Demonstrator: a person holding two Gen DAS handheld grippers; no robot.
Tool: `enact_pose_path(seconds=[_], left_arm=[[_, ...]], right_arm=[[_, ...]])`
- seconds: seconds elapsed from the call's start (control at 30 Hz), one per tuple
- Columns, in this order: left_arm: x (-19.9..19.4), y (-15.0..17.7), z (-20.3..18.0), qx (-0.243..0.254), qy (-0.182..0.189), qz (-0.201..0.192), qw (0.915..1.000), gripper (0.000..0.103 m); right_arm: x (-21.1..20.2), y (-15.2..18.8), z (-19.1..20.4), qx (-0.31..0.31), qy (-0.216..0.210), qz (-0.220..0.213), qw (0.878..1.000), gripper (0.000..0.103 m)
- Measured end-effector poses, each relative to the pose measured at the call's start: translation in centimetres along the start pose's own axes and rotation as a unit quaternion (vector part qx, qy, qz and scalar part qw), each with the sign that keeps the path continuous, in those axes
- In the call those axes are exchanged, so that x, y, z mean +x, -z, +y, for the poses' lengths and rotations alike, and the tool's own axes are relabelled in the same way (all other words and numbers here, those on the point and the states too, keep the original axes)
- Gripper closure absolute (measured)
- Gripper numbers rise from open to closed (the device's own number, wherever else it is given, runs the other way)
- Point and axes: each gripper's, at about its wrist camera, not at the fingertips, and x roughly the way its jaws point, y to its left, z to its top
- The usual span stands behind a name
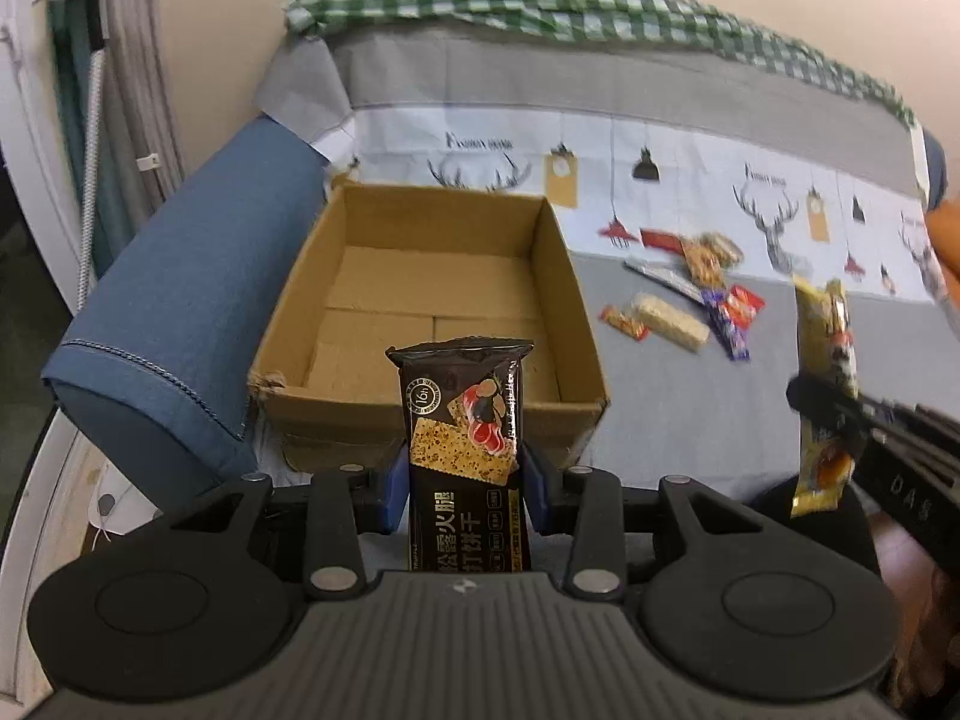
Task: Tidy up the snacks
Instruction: 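Carry the dark biscuit pack and yellow wafer stick over the cardboard box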
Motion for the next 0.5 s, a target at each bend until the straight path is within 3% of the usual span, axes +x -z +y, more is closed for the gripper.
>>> enact_pose_path(seconds=[0.13, 0.5], left_arm=[[-0.9, 0.2, 0.6, -0.006, -0.001, -0.021, 0.9998, 0.060], [-0.5, -0.2, 1.0, -0.012, 0.009, -0.022, 0.9997, 0.060]], right_arm=[[-0.2, -0.2, 1.1, -0.018, 0.002, -0.002, 1.000, 0.094], [0.3, -0.5, 2.7, -0.047, 0.000, 0.006, 0.999, 0.094]])
